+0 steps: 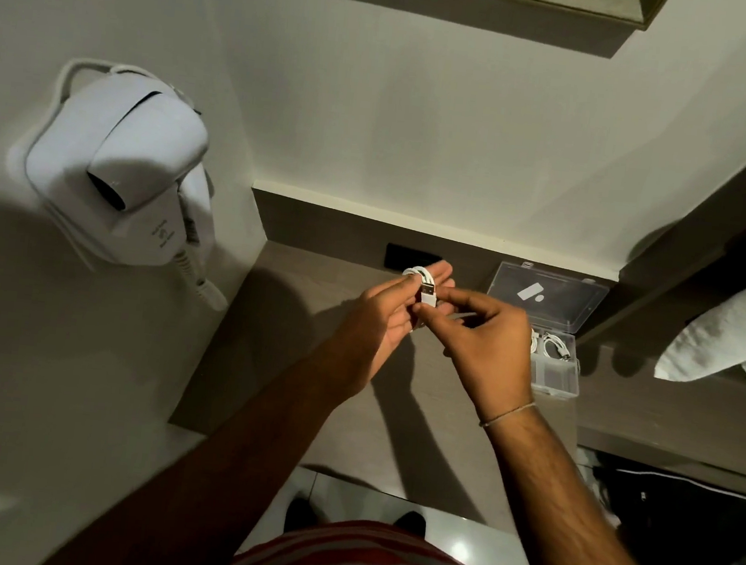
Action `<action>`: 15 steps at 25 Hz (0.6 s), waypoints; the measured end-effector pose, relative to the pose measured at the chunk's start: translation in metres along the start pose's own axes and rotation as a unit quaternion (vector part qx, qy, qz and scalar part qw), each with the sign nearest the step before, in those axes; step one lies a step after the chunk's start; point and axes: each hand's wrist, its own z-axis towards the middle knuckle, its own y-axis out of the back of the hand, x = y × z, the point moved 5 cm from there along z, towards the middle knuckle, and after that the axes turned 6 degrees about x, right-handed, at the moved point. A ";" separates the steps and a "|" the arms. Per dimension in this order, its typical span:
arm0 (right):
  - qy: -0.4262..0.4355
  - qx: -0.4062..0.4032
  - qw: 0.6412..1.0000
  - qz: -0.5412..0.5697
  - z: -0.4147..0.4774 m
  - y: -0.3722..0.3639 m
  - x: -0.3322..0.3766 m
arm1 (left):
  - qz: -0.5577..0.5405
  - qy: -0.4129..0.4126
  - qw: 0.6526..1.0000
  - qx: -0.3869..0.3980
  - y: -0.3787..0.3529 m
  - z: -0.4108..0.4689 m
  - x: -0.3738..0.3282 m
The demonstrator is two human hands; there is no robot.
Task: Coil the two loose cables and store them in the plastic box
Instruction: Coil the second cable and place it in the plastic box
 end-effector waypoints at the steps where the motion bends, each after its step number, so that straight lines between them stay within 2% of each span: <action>1: -0.007 0.003 1.000 -0.005 0.000 -0.001 -0.002 | 0.003 0.004 1.000 0.000 -0.002 -0.001 0.001; 8: -0.015 0.013 0.999 -0.027 -0.002 0.002 -0.011 | 0.051 0.064 0.996 0.032 0.000 0.000 0.007; 12: -0.047 0.010 0.998 -0.042 -0.002 0.001 -0.025 | 0.071 0.127 0.989 0.018 0.007 0.000 0.014; 15: -0.021 0.013 0.996 -0.089 -0.002 -0.002 -0.026 | 0.071 0.142 0.987 -0.008 0.006 0.002 0.016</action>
